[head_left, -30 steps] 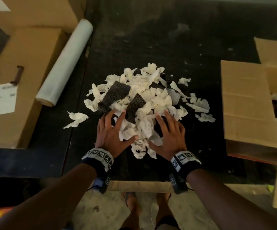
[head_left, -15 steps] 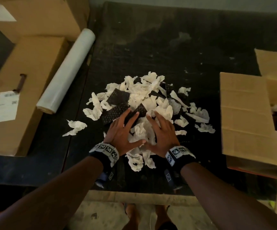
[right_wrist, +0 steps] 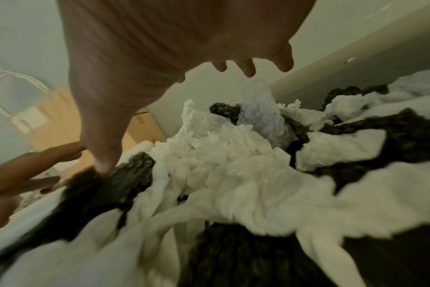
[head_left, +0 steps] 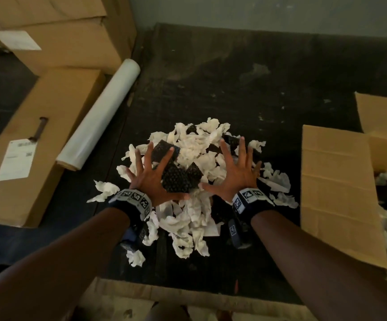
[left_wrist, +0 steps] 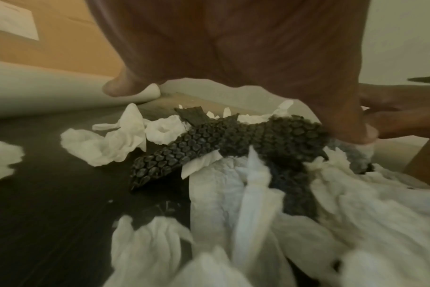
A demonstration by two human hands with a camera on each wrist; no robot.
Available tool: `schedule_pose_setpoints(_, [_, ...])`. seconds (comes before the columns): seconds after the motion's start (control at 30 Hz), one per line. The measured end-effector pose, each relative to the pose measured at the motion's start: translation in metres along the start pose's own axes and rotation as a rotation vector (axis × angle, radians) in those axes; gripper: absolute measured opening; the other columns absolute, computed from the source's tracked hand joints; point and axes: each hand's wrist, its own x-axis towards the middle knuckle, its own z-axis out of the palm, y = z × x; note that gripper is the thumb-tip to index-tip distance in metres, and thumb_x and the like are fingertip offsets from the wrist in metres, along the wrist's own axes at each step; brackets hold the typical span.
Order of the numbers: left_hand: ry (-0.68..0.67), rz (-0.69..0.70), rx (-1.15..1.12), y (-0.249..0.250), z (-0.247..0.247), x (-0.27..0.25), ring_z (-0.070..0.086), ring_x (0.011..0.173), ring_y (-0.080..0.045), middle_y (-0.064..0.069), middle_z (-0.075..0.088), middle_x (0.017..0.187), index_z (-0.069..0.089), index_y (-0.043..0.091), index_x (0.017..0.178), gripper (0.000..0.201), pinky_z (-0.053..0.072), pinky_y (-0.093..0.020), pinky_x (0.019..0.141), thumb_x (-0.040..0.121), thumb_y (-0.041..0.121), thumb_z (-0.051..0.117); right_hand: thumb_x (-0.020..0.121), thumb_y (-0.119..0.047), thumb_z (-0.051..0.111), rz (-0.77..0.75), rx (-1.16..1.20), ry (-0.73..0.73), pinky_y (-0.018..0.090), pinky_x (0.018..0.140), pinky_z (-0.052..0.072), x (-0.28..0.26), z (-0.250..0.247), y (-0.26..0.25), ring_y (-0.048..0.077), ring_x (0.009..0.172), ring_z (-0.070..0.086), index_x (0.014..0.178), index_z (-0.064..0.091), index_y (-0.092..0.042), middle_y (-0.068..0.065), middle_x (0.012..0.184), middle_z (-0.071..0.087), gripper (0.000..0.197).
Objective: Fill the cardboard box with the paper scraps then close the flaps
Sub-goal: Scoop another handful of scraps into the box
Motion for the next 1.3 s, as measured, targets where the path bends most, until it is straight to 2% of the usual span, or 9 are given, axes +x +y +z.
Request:
schedule_pose_setpoints(0.07, [-0.062, -0.008, 0.045, -0.002, -0.001, 0.021, -0.035, 0.145, -0.046, 0.005, -0.043, 0.158, -0.025, 0.066, 0.143, 0.144, 0.004, -0.085, 0.107, 0.035, 0.101, 0.063, 0.044, -0.094, 0.067, 0.026, -0.007, -0.067, 0.079, 0.111, 0.002, 0.02, -0.001, -0.005, 0.043, 0.149, -0.024, 0.146, -0.027, -0.057, 0.003, 0.159, -0.041, 0.144])
schedule_pose_setpoints(0.17, [-0.094, 0.027, 0.108, -0.002, -0.003, 0.055, -0.039, 0.142, -0.045, 0.004, -0.047, 0.156, -0.029, 0.064, 0.142, 0.148, 0.001, -0.087, 0.105, 0.03, 0.103, 0.061, 0.039, -0.097, 0.066, -0.047, -0.093, -0.146, 0.083, 0.107, 0.001, 0.055, -0.004, -0.015, 0.047, 0.146, -0.027, 0.142, -0.033, -0.058, 0.002, 0.154, -0.048, 0.148])
schedule_pose_setpoints(0.3, [-0.123, 0.082, 0.128, 0.003, -0.007, 0.086, -0.04, 0.142, -0.045, 0.004, -0.05, 0.154, -0.031, 0.063, 0.141, 0.151, -0.001, -0.088, 0.102, 0.029, 0.103, 0.061, 0.033, -0.092, 0.073, -0.21, -0.201, -0.209, 0.086, 0.104, 0.005, 0.088, -0.004, -0.031, 0.048, 0.146, -0.028, 0.144, -0.029, -0.06, -0.001, 0.153, -0.05, 0.154])
schedule_pose_setpoints(0.5, [-0.23, 0.086, 0.141, -0.003, 0.008, 0.11, -0.039, 0.141, -0.048, 0.006, -0.052, 0.152, -0.035, 0.063, 0.139, 0.154, 0.006, -0.089, 0.102, 0.029, 0.101, 0.065, 0.031, -0.088, 0.078, -0.244, -0.3, -0.363, 0.086, 0.104, 0.007, 0.125, 0.015, -0.038, 0.047, 0.145, -0.029, 0.146, -0.026, -0.059, -0.003, 0.155, -0.047, 0.157])
schedule_pose_setpoints(0.7, [-0.167, 0.114, 0.196, -0.015, 0.027, 0.117, -0.04, 0.142, -0.045, 0.006, -0.047, 0.156, -0.027, 0.056, 0.148, 0.146, 0.002, -0.087, 0.104, 0.034, 0.109, 0.047, 0.039, -0.087, 0.078, -0.236, -0.323, -0.444, 0.081, 0.11, 0.001, 0.139, 0.034, -0.038, 0.043, 0.148, -0.027, 0.145, -0.027, -0.059, -0.006, 0.159, -0.04, 0.152])
schedule_pose_setpoints(0.9, [-0.086, 0.143, 0.211, -0.021, 0.037, 0.11, -0.033, 0.147, -0.042, 0.006, -0.031, 0.164, -0.015, 0.055, 0.152, 0.127, -0.001, -0.084, 0.108, 0.048, 0.106, 0.038, 0.059, -0.094, 0.057, -0.301, -0.328, -0.383, 0.07, 0.118, 0.001, 0.125, 0.048, -0.025, 0.037, 0.149, -0.027, 0.15, -0.027, -0.05, -0.004, 0.164, -0.031, 0.131])
schedule_pose_setpoints(1.03, [-0.048, 0.164, 0.197, -0.025, 0.042, 0.105, -0.028, 0.15, -0.04, 0.008, -0.022, 0.167, -0.005, 0.054, 0.155, 0.116, -0.001, -0.082, 0.109, 0.058, 0.102, 0.037, 0.071, -0.089, 0.053, -0.311, -0.299, -0.311, 0.063, 0.121, 0.004, 0.108, 0.057, -0.025, 0.032, 0.152, -0.022, 0.154, -0.021, -0.047, 0.0, 0.168, -0.016, 0.118])
schedule_pose_setpoints(1.2, [0.03, 0.229, 0.114, -0.03, 0.049, 0.102, -0.017, 0.153, -0.039, 0.009, -0.012, 0.17, 0.011, 0.05, 0.156, 0.099, -0.003, -0.075, 0.113, 0.072, 0.092, 0.041, 0.077, -0.086, 0.042, -0.29, -0.269, -0.25, 0.055, 0.123, 0.002, 0.099, 0.069, -0.025, 0.028, 0.154, -0.016, 0.157, -0.013, -0.043, 0.0, 0.169, -0.009, 0.106])
schedule_pose_setpoints(1.3, [0.065, 0.273, 0.044, -0.03, 0.053, 0.099, -0.009, 0.155, -0.036, 0.011, -0.008, 0.17, 0.016, 0.045, 0.157, 0.089, -0.001, -0.07, 0.116, 0.08, 0.084, 0.041, 0.082, -0.08, 0.045, -0.304, -0.245, -0.223, 0.047, 0.121, -0.004, 0.095, 0.073, -0.026, 0.027, 0.154, -0.013, 0.155, -0.015, -0.042, 0.001, 0.17, -0.007, 0.102])
